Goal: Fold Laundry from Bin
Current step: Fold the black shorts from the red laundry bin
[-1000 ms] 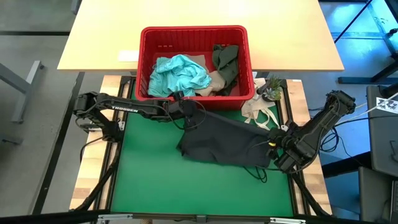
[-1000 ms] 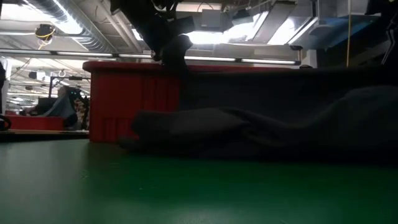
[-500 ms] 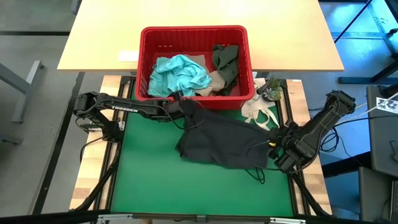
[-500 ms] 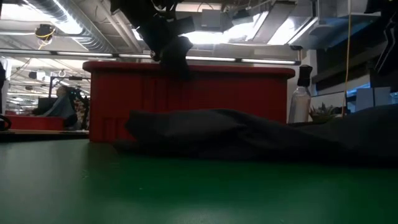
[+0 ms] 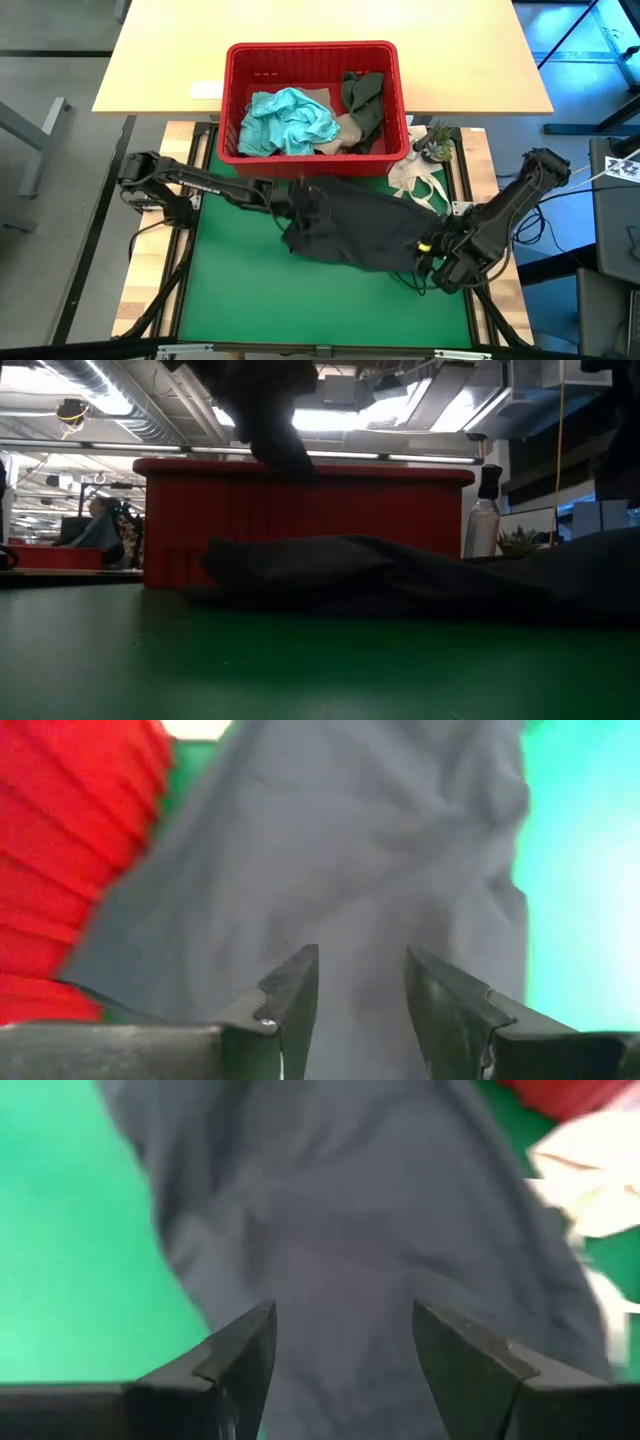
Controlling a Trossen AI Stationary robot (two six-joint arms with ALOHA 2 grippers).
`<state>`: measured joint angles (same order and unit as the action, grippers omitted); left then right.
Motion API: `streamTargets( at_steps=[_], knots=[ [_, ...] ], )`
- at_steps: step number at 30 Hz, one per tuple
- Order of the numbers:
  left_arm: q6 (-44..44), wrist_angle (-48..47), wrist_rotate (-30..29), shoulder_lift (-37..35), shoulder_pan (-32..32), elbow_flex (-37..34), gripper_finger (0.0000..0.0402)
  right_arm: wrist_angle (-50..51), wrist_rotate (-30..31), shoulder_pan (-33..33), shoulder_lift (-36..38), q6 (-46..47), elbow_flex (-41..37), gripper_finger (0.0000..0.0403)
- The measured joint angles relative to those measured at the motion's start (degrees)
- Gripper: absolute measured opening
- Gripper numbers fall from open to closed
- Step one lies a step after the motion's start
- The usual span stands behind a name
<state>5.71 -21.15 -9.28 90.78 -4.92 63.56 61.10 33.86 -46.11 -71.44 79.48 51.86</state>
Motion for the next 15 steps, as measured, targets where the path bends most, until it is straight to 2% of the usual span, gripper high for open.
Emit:
streamTargets(
  at_steps=[8, 15],
  knots=[
    [3.7, -3.9, 0.0, 1.8, -8.1, 0.0, 0.0124, -4.4, -1.4, 0.0, -8.6, -3.7, 0.0, 0.0234],
    [19.4, -6.7, 0.0, 5.5, -11.2, 0.0, 0.0119, -4.5, -3.2, 0.0, -13.3, -3.4, 0.0, 0.0234]
  ],
)
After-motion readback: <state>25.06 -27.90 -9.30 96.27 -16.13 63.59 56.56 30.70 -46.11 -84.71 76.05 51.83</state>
